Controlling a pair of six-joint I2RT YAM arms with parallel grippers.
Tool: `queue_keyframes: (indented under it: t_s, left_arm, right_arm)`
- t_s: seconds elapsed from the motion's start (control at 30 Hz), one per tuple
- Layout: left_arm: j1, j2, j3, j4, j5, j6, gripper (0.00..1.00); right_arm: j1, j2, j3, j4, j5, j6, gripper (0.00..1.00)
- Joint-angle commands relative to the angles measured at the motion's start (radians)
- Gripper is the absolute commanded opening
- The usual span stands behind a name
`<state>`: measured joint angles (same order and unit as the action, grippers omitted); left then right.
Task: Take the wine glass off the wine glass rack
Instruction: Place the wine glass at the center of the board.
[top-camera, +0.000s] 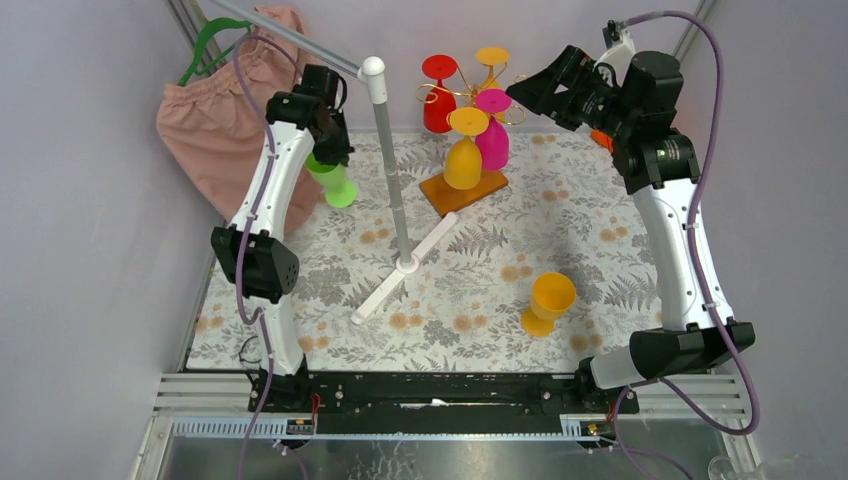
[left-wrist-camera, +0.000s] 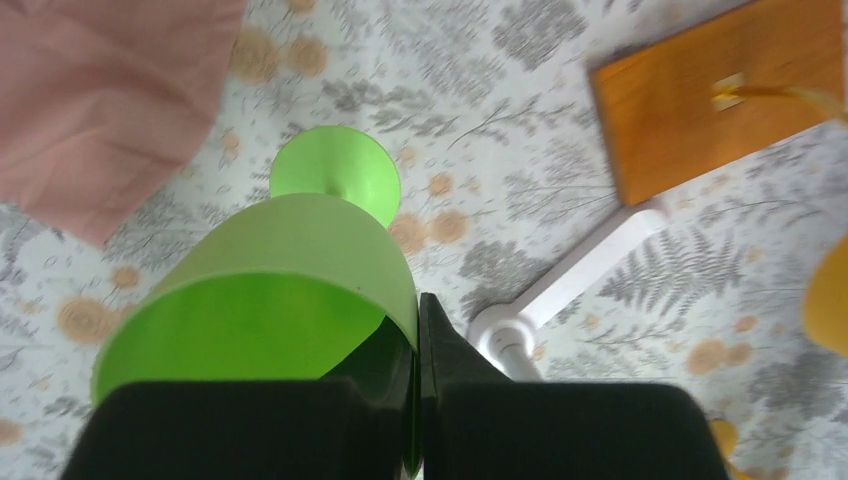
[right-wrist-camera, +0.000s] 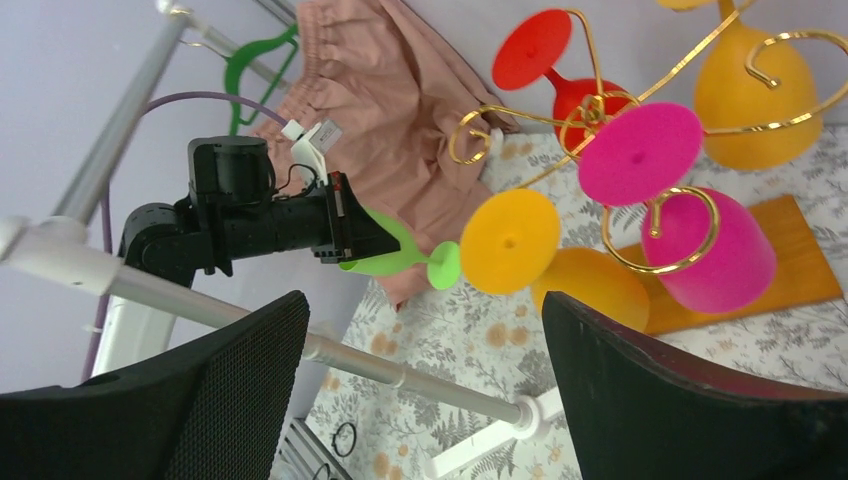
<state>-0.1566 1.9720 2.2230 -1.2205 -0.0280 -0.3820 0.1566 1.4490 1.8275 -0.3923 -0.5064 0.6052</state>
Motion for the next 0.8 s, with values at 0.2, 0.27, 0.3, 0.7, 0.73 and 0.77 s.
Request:
queue_keyframes:
  t_s: [0.2, 0.27, 0.3, 0.7, 0.73, 0.77]
  left_arm:
    - [0.006, -0.035, -0.242, 0.037, -0.1, 0.045, 0.0]
    - [0.01, -0.041, -0.3, 0.086, -0.093, 0.031, 0.0]
    - [0.013, -0.038, -0.317, 0.103, -0.091, 0.023, 0.0]
    - [0.028, 0.016, -0.351, 0.306, -0.063, -0.059, 0.0]
    - [0.032, 0.022, -0.352, 0.308, -0.055, -0.057, 0.0]
    - [0.033, 0.03, -0.35, 0.31, -0.051, -0.054, 0.0]
  right_arm:
    - [-0.024, -0.045, -0.108, 0.111, -0.021, -0.048, 0.99]
    - [-0.029, -0.052, -0.129, 0.126, -0.018, -0.054, 1.0]
    - [-0.03, -0.054, -0.136, 0.131, -0.018, -0.058, 1.0]
    - [-0.052, -0.064, -0.255, 0.213, -0.029, -0.053, 1.0]
    - [-0.052, -0.059, -0.261, 0.219, -0.03, -0.051, 1.0]
    - [-0.052, -0.055, -0.268, 0.227, -0.034, -0.047, 1.0]
